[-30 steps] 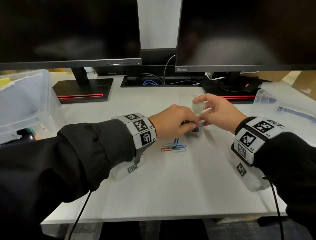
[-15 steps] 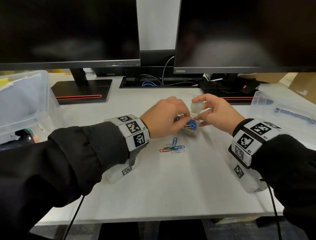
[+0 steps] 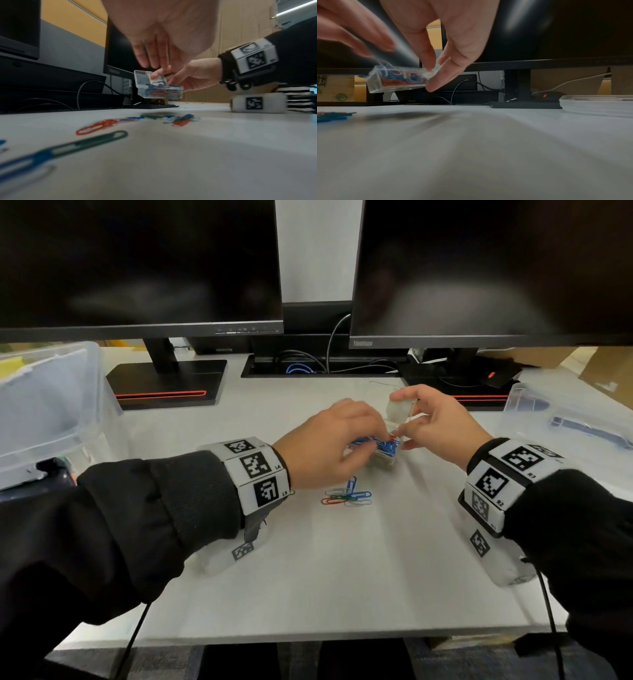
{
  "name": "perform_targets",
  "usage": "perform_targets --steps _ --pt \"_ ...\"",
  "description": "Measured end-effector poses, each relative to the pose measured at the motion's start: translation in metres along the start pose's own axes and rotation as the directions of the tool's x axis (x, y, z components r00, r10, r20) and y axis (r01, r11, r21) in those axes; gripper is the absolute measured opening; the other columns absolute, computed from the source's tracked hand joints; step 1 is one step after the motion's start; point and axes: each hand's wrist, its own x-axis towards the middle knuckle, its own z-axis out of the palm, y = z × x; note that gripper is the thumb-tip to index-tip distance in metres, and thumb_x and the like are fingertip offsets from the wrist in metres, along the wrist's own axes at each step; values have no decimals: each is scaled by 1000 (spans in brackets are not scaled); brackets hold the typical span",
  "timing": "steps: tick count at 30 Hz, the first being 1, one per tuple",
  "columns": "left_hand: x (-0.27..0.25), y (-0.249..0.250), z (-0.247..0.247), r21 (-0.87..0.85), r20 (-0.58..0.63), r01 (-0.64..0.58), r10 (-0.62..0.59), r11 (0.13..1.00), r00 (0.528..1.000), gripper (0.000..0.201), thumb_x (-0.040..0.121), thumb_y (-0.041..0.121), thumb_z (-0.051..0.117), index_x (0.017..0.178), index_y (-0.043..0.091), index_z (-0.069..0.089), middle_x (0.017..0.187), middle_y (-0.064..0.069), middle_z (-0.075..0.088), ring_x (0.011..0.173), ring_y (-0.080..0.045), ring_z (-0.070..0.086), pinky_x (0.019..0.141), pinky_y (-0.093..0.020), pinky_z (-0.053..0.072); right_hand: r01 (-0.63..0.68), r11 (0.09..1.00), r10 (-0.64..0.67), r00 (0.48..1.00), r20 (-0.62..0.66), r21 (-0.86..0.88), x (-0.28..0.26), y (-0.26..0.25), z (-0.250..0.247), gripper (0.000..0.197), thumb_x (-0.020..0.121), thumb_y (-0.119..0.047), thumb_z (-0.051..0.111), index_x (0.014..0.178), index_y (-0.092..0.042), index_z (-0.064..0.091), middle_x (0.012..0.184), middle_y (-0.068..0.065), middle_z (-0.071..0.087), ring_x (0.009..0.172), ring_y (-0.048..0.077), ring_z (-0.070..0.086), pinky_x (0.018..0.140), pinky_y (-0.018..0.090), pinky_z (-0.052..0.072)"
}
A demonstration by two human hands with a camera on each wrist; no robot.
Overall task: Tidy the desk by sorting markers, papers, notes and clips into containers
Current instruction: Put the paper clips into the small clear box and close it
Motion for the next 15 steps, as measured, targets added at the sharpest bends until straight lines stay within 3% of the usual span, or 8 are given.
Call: perform_targets --steps 1,3,6,8,11,15 --pt "-4 3 0 -57 26 -75 77 996 997 25 89 22 50 102 11 69 106 -4 66 100 -13 54 91 -21 40 0 1000 0 1000 -7 -9 1 1 0 42 81 6 61 114 -20 55 95 2 53 84 20 64 58 20 58" --pt "-12 7 4 -126 195 -146 169 981 966 25 88 23 54 101 9 69 103 -5 68 99 -13 55 91 -22 41 -3 1000 2 1000 -17 -18 2 2 0 42 81 6 61 112 -22 56 93 -1 52 85 21 63 57 19 58" --pt "-20 0 5 -94 449 -82 116 992 886 27 88 17 58 112 9 67 118 -5 65 110 -15 55 93 -9 33 -12 999 12 1000 -14 -32 2 2 -1 43 81 6 62 113 -22 56 97 1 51 88 22 63 53 17 57" --pt "-28 -12 -2 -82 435 -20 54 996 899 27 84 19 60 107 8 69 112 -5 69 104 -18 61 88 -5 34 -12 999 11 1000 -14 -43 2 2 -1 43 81 6 62 114 -21 56 104 5 51 89 22 63 51 15 56" --pt "-39 -28 -17 -21 374 72 -59 997 926 26 80 28 63 100 14 72 105 1 71 101 -15 61 90 -17 41 -7 999 7 1000 -12 -51 3 3 -1 43 81 5 62 112 -23 56 105 6 51 90 24 64 52 16 56" --pt "-34 -30 -18 49 426 125 -134 991 895 40 84 36 65 122 24 59 133 4 52 122 -12 44 106 -24 33 -10 997 10 1000 -1 -71 5 3 1 43 81 5 63 110 -26 57 111 9 50 94 27 64 55 19 58"
